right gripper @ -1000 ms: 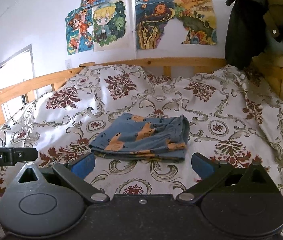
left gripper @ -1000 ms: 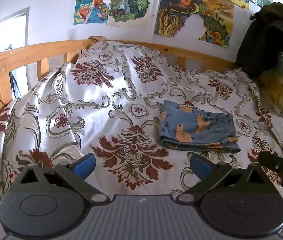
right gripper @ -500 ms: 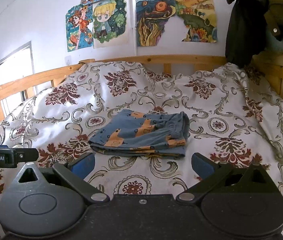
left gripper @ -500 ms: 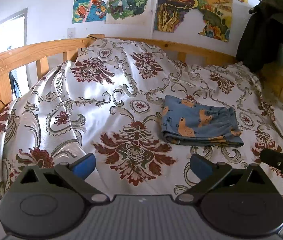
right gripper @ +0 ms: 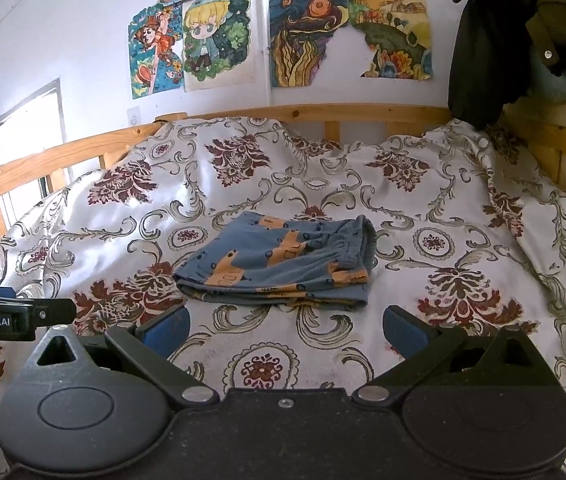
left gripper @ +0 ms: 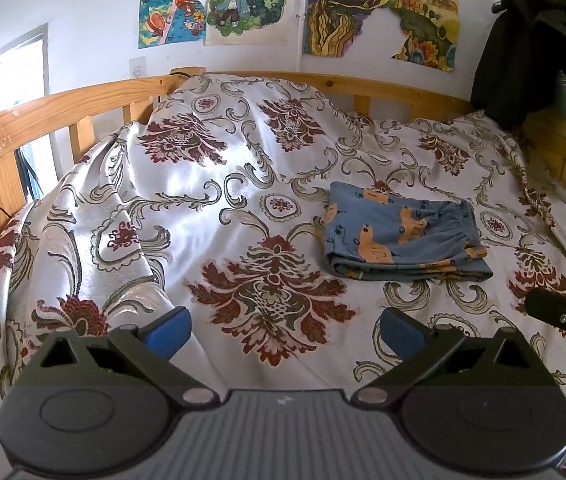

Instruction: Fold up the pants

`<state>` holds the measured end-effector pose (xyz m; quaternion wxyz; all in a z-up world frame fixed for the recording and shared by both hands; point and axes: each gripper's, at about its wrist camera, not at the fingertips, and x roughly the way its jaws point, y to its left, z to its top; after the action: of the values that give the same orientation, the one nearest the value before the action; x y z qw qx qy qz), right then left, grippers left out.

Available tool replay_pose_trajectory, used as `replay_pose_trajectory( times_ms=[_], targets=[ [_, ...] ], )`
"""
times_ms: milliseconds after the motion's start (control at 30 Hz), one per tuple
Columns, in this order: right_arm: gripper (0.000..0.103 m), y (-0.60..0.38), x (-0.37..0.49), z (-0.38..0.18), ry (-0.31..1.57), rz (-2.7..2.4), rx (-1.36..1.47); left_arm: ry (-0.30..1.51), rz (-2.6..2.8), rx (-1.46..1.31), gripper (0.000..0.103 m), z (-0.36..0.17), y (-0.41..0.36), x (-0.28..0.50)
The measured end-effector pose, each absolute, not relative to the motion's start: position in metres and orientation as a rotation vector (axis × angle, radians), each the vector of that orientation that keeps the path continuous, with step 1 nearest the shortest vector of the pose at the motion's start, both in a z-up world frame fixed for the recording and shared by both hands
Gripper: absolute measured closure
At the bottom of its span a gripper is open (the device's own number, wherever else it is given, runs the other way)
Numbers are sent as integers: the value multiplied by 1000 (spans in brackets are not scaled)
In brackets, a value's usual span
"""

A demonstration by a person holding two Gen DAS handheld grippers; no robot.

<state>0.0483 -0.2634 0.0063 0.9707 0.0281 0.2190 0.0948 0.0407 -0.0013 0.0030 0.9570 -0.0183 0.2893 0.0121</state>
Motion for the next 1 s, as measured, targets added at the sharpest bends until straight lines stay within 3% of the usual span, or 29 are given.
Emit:
replay_pose_trajectory(
  times_ms=[1000],
  targets=[
    [1, -265, 48, 3, 450, 192, 61, 588, 25, -35, 0, 3, -2, 41]
  ],
)
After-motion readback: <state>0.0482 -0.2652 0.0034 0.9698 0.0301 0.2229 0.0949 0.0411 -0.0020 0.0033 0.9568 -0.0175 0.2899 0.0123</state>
